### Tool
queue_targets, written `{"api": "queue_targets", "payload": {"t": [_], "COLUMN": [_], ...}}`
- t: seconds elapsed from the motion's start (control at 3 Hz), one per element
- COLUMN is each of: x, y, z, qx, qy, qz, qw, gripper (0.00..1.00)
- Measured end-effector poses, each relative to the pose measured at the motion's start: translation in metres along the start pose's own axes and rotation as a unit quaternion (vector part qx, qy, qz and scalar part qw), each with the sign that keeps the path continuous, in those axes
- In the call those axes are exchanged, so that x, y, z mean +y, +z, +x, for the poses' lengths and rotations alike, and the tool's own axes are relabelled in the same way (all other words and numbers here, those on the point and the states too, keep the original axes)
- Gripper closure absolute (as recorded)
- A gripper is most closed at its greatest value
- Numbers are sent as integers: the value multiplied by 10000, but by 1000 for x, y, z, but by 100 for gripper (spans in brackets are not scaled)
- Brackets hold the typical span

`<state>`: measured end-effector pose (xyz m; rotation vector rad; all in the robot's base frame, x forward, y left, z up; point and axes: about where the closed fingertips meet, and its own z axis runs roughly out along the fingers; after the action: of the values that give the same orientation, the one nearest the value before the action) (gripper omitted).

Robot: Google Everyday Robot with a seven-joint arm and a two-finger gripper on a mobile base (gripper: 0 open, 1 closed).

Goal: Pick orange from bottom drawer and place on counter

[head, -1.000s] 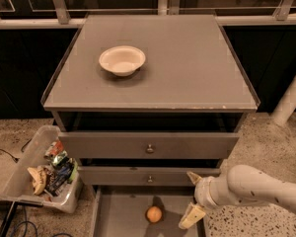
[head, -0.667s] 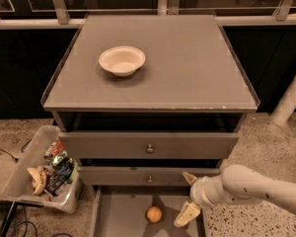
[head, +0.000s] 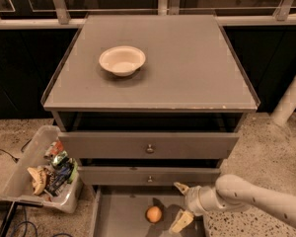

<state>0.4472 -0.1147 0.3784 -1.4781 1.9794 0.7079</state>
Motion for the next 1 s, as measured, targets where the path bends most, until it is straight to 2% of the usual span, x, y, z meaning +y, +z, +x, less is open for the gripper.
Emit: {"api": "queue_targets", "payload": {"t": [0.33,0.67,1.0], "x": [7,20,21], "y": [30,64,65], "z": [24,46,46], "qx": [-332,-436,-429], "qy": [-131,-327,-328], "qz": [-232,-401,-403], "qw": [9991,9977,9977], "gripper": [0,0,0]}}
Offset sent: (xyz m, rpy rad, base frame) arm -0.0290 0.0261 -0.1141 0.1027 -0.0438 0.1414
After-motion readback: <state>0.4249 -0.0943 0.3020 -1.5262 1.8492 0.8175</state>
